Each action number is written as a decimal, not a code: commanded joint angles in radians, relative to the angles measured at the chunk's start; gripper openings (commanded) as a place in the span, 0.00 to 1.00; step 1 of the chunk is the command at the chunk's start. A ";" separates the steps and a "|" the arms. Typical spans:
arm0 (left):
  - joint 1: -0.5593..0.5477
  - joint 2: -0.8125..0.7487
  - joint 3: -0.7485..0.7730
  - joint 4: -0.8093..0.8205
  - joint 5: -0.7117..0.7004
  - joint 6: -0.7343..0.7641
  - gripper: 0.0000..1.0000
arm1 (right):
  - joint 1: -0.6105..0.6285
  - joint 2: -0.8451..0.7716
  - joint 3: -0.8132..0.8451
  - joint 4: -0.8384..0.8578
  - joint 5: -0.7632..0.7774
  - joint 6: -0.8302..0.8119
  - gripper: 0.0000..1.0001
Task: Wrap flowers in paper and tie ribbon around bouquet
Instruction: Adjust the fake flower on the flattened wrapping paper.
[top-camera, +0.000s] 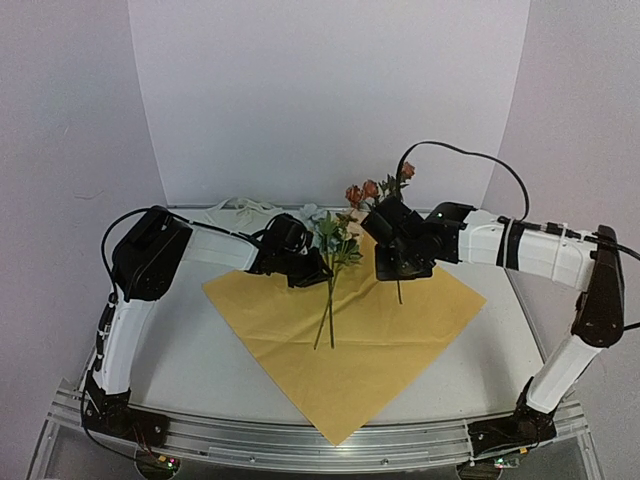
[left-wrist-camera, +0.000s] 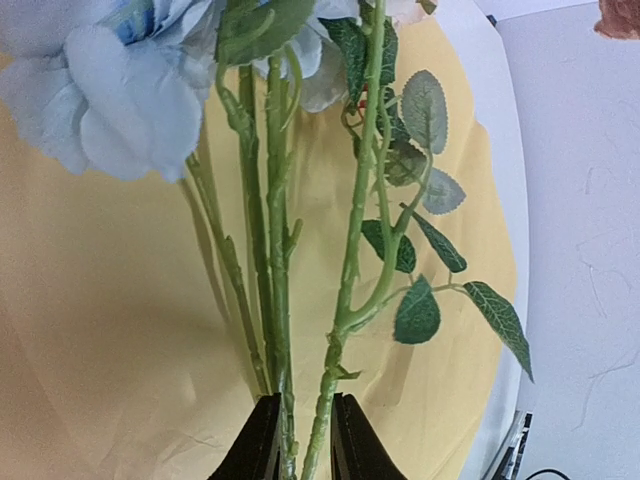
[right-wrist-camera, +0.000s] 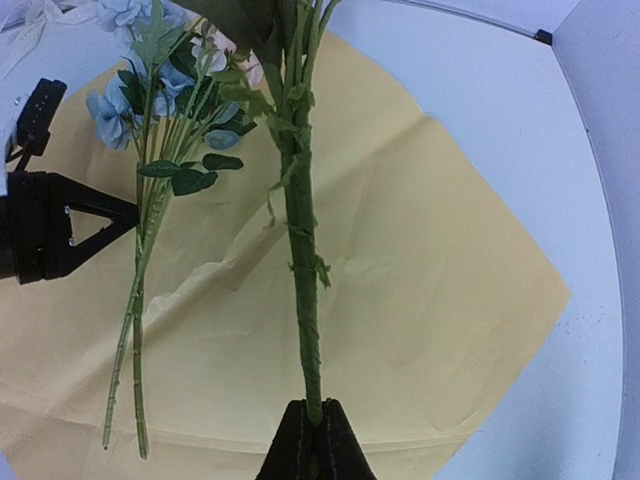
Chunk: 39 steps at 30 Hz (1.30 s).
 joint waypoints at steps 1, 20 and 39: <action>-0.001 0.002 0.073 -0.016 0.029 0.040 0.20 | -0.051 -0.017 -0.051 0.181 -0.138 0.022 0.00; 0.067 -0.279 -0.181 -0.037 -0.019 0.040 0.35 | -0.069 0.172 -0.158 0.580 -0.328 0.127 0.00; 0.242 -0.600 -0.546 -0.124 -0.057 0.043 0.36 | -0.038 0.257 -0.153 0.602 -0.356 0.147 0.24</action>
